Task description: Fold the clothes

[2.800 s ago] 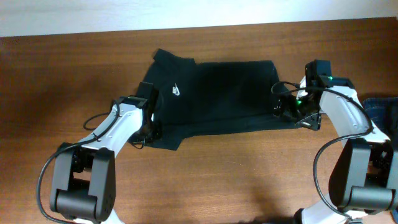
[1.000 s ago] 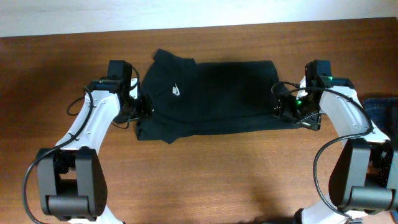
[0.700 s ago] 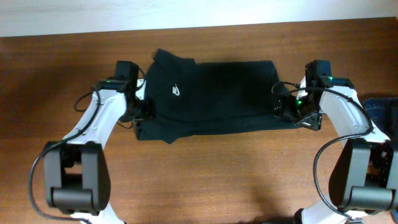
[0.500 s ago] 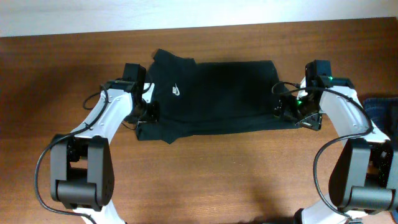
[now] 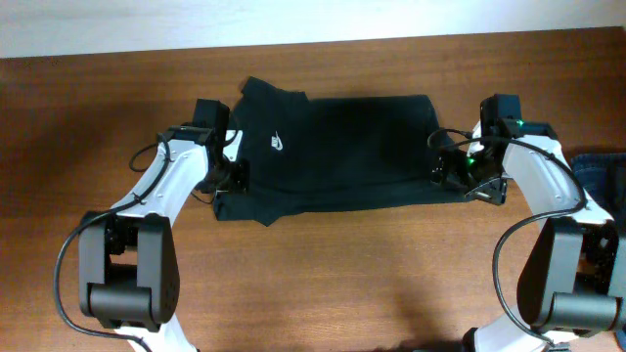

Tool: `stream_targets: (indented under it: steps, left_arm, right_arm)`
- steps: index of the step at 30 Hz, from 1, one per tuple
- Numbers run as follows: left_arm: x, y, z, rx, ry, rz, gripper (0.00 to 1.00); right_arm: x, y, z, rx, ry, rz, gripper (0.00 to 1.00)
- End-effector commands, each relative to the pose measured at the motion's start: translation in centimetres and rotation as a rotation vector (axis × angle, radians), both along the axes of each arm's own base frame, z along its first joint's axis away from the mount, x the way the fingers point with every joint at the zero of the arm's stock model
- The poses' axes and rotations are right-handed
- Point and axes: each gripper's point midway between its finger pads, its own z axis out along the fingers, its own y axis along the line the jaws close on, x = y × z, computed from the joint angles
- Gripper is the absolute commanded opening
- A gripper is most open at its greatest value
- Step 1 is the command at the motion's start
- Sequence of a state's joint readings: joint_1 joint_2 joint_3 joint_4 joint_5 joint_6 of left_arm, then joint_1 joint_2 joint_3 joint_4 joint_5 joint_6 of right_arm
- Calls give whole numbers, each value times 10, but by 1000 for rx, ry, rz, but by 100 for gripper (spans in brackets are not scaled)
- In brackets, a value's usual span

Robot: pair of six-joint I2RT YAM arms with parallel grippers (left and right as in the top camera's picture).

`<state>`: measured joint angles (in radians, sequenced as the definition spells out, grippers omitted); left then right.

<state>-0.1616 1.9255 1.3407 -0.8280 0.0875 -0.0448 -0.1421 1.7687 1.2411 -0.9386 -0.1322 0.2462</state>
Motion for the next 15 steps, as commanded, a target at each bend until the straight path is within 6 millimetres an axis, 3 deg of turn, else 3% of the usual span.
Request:
stream_targets:
  steps: [1,7,11,13,15]
  left_arm:
    - [-4,4,-7,20,12,-19,47]
    - [-7,4,-9,21,23,-19,29]
    - [-9,6,-10,26,31,-18,28]
    - [-10,9,-13,47,35,-16,31]
    - [-11,13,-17,70,45,-13,51]
  right_arm:
    - [-3,0,-3,-12,13,12,99]
    - [-3,0,-3,-12,13,12,99]
    - [-3,1,-4,-11,15,12,99]
    - [-4,1,-4,-11,16,12,99]
    - [-4,1,-4,-11,16,12,99]
